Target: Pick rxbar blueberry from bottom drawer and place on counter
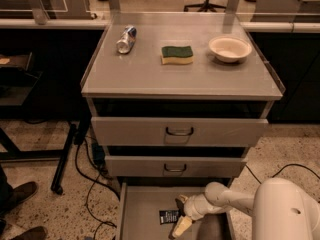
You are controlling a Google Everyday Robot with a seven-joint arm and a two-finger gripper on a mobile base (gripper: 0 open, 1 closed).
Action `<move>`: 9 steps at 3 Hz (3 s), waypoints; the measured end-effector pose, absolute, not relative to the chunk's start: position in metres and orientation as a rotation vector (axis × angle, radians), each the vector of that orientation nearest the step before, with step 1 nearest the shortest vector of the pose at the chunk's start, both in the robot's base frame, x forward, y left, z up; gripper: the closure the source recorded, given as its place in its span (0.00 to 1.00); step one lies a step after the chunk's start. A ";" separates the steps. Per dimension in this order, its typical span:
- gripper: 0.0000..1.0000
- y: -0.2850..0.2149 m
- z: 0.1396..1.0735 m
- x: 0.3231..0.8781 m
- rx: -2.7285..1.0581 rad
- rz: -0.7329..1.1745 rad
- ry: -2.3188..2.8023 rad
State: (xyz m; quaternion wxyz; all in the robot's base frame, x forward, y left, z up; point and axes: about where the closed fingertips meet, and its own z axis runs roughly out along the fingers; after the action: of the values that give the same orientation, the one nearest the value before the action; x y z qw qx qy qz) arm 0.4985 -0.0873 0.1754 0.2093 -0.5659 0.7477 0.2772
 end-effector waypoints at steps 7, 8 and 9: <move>0.00 -0.056 0.094 0.513 -1.556 0.843 2.042; 0.00 -0.056 0.095 0.513 -1.556 0.843 2.042; 0.17 -0.056 0.095 0.513 -1.556 0.843 2.042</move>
Offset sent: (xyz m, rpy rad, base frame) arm 0.0502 0.0074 -0.0178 -0.0100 -0.1028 -0.0470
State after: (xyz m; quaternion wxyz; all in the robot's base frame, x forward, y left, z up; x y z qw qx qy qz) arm 0.5132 -0.0563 0.0946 0.2179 -0.5620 0.7375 0.3045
